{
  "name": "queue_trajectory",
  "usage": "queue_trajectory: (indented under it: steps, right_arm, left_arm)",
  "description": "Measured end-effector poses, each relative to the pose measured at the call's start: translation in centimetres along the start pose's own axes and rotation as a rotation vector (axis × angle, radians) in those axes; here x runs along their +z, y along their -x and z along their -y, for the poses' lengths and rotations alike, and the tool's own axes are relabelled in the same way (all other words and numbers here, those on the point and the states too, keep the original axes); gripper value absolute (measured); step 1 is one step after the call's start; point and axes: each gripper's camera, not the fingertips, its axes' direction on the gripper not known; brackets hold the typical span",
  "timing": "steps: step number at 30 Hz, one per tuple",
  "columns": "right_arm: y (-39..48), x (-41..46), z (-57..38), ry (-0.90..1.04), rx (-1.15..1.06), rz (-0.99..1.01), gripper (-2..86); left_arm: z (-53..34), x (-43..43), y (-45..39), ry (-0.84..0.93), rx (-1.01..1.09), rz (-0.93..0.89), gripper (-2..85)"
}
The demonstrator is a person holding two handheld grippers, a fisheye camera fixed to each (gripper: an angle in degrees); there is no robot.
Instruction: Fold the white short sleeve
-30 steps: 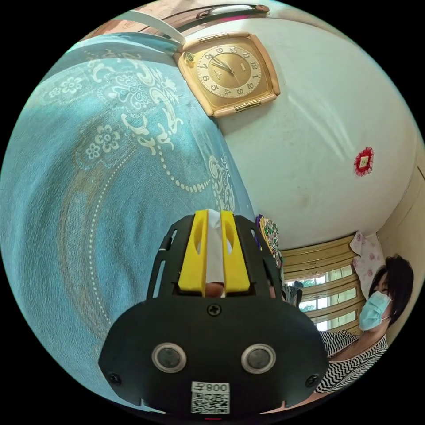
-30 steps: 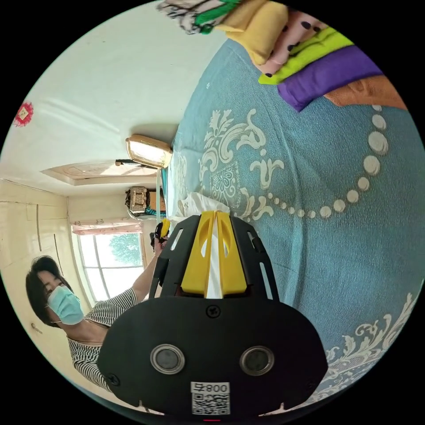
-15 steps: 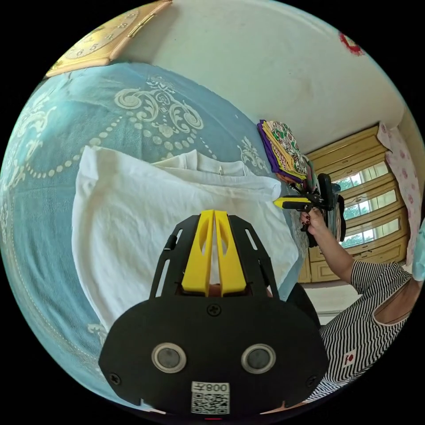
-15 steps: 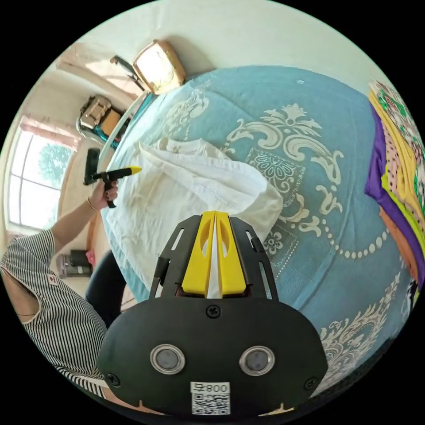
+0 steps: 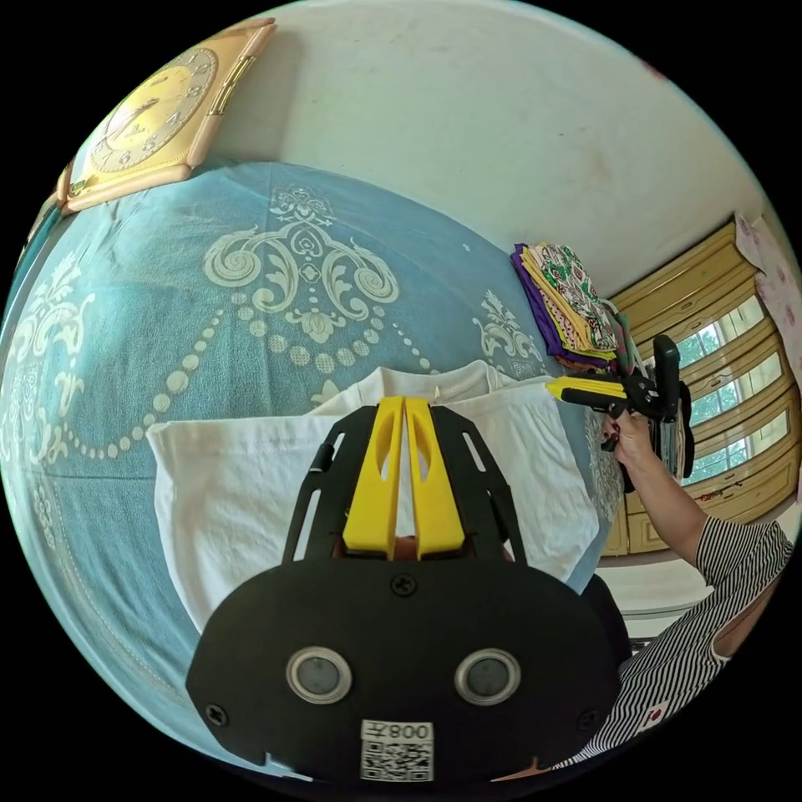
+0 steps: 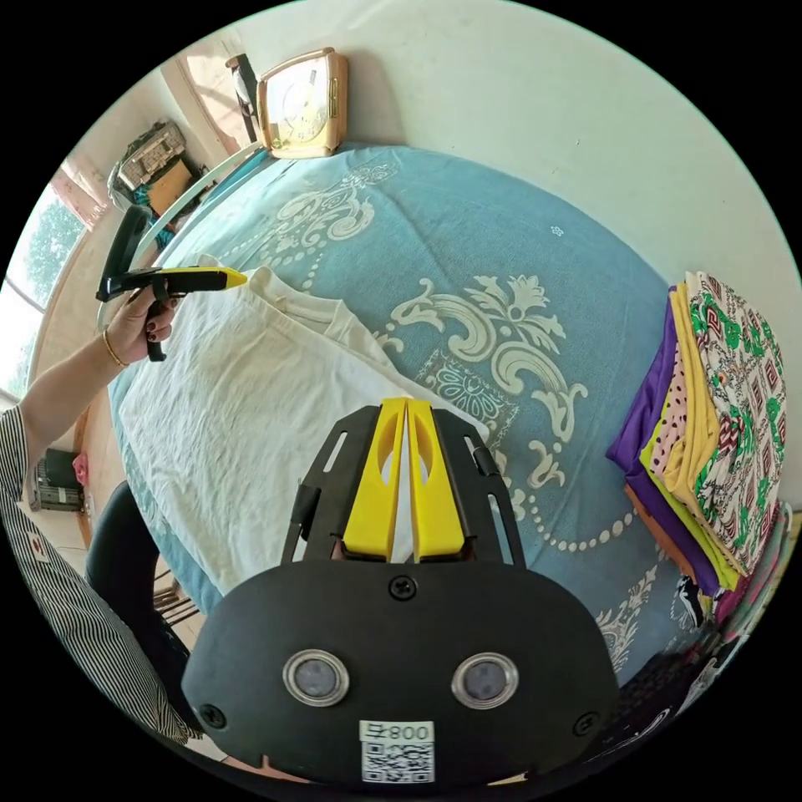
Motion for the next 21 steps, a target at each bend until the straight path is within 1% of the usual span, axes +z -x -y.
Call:
queue_trajectory:
  steps: [3, 6, 9, 10, 11, 13, 15, 17, 18, 21]
  right_arm:
    - [2.0, 0.0, -1.7, -0.064, -0.027, -0.028, 0.1]
    - [3.3, 1.7, -2.6, -0.069, -0.05, -0.071, 0.1]
    - [2.4, 5.1, -2.2, 0.027, -0.016, -0.061, 0.1]
    - [1.6, 6.9, -2.1, 0.078, 0.005, -0.044, 0.1]
    - [1.3, 7.4, -2.1, 0.088, 0.015, -0.028, 0.1]
    - [0.0, 7.3, -2.4, 0.05, 0.061, 0.025, 0.1]
    - [0.0, 7.3, -2.7, 0.039, 0.061, 0.004, 0.1]
    - [0.2, 7.8, -3.0, 0.047, 0.054, -0.01, 0.1]
    - [0.2, 8.0, -3.1, 0.043, 0.056, -0.014, 0.1]
    - [-0.2, 7.9, -3.3, 0.037, 0.079, 0.0, 0.1]
  left_arm:
    - [-1.7, 1.2, -0.2, -0.003, 0.035, -0.004, 0.2]
    - [-2.7, 2.6, 0.4, 0.009, 0.037, 0.037, 0.2]
    - [-3.1, 4.0, 1.6, 0.049, 0.015, 0.091, 0.1]
    - [-3.4, 4.2, 1.9, 0.04, 0.009, 0.085, 0.1]
    - [-3.8, 4.0, 2.1, 0.017, 0.003, 0.082, 0.2]
    - [-4.6, 3.6, 2.3, -0.013, 0.015, 0.084, 0.2]
    - [-5.5, 3.5, 2.7, -0.021, 0.025, 0.114, 0.2]
    - [-6.4, 4.4, 4.0, 0.02, -0.005, 0.19, 0.2]
    - [-6.7, 4.7, 4.6, 0.036, -0.021, 0.199, 0.2]
    - [-8.0, 4.8, 6.3, -0.01, -0.079, 0.135, 0.2]
